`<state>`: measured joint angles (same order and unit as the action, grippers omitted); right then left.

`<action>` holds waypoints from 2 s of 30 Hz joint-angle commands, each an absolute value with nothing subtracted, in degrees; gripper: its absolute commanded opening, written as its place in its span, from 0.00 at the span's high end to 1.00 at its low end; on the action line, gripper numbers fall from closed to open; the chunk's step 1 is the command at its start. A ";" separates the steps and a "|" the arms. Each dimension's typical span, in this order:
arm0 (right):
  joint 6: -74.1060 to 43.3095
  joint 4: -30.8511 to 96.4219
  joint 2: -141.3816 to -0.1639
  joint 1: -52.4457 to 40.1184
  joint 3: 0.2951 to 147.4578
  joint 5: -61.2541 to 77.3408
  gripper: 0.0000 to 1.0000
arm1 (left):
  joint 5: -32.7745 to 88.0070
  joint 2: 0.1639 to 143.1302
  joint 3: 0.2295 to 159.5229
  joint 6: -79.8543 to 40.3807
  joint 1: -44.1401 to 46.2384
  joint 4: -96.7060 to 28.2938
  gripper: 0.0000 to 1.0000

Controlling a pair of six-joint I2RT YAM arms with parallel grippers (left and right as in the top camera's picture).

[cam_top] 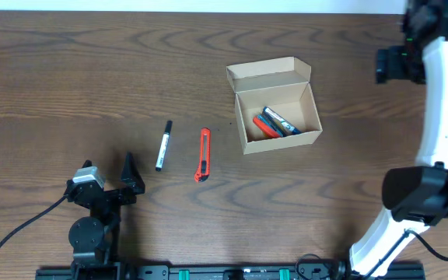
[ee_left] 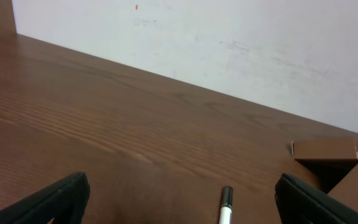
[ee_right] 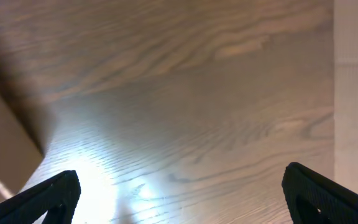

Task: Pack container
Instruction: 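Withdraw the right gripper up and away to the right, then raise the left arm and move its gripper over the black-capped marker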

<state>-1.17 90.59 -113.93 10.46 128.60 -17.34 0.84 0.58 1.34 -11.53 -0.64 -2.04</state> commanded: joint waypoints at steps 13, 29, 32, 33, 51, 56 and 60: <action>-3.01 93.47 -109.30 20.21 129.32 -6.02 0.01 | -0.23 0.23 0.27 -11.33 -0.71 -2.33 0.05; -2.98 93.45 -109.30 20.18 129.32 -5.74 0.01 | 11.66 0.36 17.08 -10.37 -0.71 -9.39 0.05; -2.96 93.45 -109.30 20.18 129.32 -5.74 0.01 | 11.64 0.36 27.70 -4.34 -0.71 -20.25 0.05; -2.98 93.45 -109.30 20.18 129.32 -5.74 0.01 | 11.64 0.38 31.59 -2.07 -0.71 -23.49 0.05; -2.98 93.45 -109.30 20.18 129.32 -5.74 0.01 | 27.03 6.07 58.08 1.39 -0.73 -30.46 0.05; -2.98 93.45 -109.30 20.18 129.32 -5.74 0.01 | 31.75 20.40 68.34 5.19 -0.73 -42.72 0.05; -2.98 93.45 -109.30 20.18 129.32 -5.74 0.01 | 26.59 32.64 79.94 12.40 -0.73 -56.27 0.05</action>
